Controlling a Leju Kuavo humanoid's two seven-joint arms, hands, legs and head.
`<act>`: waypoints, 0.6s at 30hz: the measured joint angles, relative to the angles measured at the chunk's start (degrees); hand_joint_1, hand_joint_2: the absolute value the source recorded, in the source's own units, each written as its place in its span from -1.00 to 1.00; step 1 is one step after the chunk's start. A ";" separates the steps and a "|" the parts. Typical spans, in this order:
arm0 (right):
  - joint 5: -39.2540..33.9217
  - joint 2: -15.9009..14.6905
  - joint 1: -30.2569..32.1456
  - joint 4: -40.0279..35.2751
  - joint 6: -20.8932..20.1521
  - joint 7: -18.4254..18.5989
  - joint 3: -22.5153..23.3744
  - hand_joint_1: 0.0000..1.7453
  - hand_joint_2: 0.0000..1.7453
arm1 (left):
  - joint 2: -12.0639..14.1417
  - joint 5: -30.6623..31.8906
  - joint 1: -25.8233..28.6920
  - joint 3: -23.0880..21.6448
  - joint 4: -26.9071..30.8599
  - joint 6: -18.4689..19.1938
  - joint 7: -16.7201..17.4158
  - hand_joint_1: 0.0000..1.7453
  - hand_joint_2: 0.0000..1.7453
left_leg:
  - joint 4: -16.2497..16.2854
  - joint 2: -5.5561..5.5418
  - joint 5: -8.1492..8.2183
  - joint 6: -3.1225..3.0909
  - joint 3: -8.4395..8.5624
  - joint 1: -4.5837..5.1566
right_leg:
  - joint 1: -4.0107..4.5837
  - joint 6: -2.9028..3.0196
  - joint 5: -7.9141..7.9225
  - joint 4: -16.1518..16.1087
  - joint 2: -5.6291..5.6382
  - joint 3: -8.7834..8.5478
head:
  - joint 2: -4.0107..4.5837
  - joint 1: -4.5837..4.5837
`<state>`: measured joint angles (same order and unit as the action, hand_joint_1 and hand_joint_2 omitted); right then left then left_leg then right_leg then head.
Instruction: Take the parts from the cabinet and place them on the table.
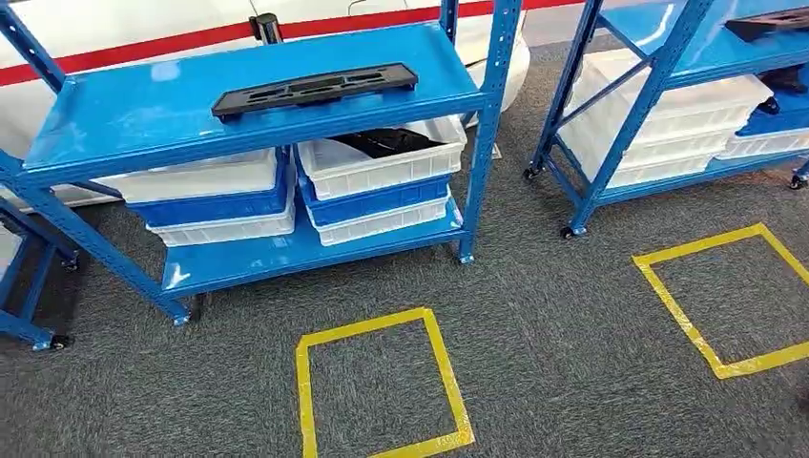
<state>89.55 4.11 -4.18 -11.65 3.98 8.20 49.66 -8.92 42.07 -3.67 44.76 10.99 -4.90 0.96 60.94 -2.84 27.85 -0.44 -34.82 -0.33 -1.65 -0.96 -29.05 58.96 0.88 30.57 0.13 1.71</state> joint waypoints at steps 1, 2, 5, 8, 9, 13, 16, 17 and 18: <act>0.02 0.00 0.03 0.00 0.00 0.00 0.00 -1.00 -1.00 | -0.04 0.00 -0.18 0.00 0.00 0.00 0.00 -1.00 1.00 | 3.37 1.42 2.07 0.24 -1.64 -0.08 | 0.17 0.46 -0.06 0.01 -0.62 -0.01 | 0.00 0.20; 0.02 0.00 0.15 0.00 0.00 0.00 0.00 -1.00 -1.00 | -0.04 0.00 -0.32 0.00 0.00 0.00 0.00 -1.00 1.00 | 8.01 2.05 4.38 0.41 -3.99 -0.19 | 0.36 0.63 -0.17 0.02 -1.42 0.01 | 0.00 0.11; 0.02 -0.04 0.29 0.00 0.00 0.00 0.00 -1.00 -1.00 | -0.13 0.00 -0.16 0.00 0.00 0.00 -0.02 -1.00 1.00 | 15.10 2.54 5.85 0.32 -7.78 -0.27 | 0.83 0.99 -0.43 0.03 -3.79 0.00 | 0.00 0.15; 0.02 0.02 0.01 0.00 -0.15 -0.02 -0.02 -1.00 -1.00 | -0.11 0.00 -0.12 0.02 0.00 -0.02 -0.02 -1.00 1.00 | 2.99 4.19 -0.56 -1.28 -1.39 0.28 | 1.31 1.29 -0.70 -0.01 -5.63 -0.45 | 0.00 0.15; 0.04 0.19 -0.03 0.00 -0.24 -0.06 -0.02 -1.00 -1.00 | 0.04 0.00 -0.25 0.02 0.04 -0.04 -0.02 -1.00 1.00 | -0.82 7.72 -1.05 -2.27 0.73 1.03 | 1.30 1.17 -0.88 -0.03 -6.03 -0.65 | 0.00 0.11; 0.04 0.28 -0.32 0.00 -0.68 -0.24 -0.07 -1.00 -1.00 | 0.04 0.02 -0.37 0.00 0.07 -0.04 -0.04 -1.00 1.00 | -1.62 5.75 -0.66 -2.44 0.60 1.62 | 1.68 0.28 -1.33 -0.43 -8.40 -1.18 | 0.00 0.13; 0.04 0.13 -0.33 -0.07 -0.70 -0.50 -0.11 -1.00 -1.00 | -0.11 0.13 -0.26 0.00 0.04 -0.02 -0.09 -1.00 1.00 | -3.71 3.85 -2.19 -3.19 1.93 0.55 | 1.63 0.07 -3.77 3.76 -3.01 0.38 | 0.00 -0.13; 0.04 0.13 -0.25 -0.07 -0.70 -0.59 -0.11 -1.00 -1.00 | -0.11 0.13 -0.40 0.00 0.04 -0.02 -0.11 -1.00 1.00 | -3.70 3.07 -2.23 -3.19 1.80 0.45 | 1.45 0.32 -5.68 7.99 -1.82 2.51 | 0.00 -0.20; 0.04 0.07 -0.07 -0.07 -0.70 -0.59 -0.11 -1.00 -1.00 | -0.15 0.15 -0.46 0.00 0.07 -0.02 -0.13 -1.00 1.00 | -3.70 2.11 -2.25 -3.18 1.78 0.45 | 1.29 0.39 -7.40 12.63 -1.46 4.78 | 0.00 -0.18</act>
<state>89.59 4.18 -4.25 -11.72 3.28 7.61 49.55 -9.07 42.23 -4.13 44.76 11.06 -4.92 0.83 57.23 -0.73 25.60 -3.62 -33.04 0.12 -0.36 -0.57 -36.45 71.59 -0.58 35.35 0.13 1.53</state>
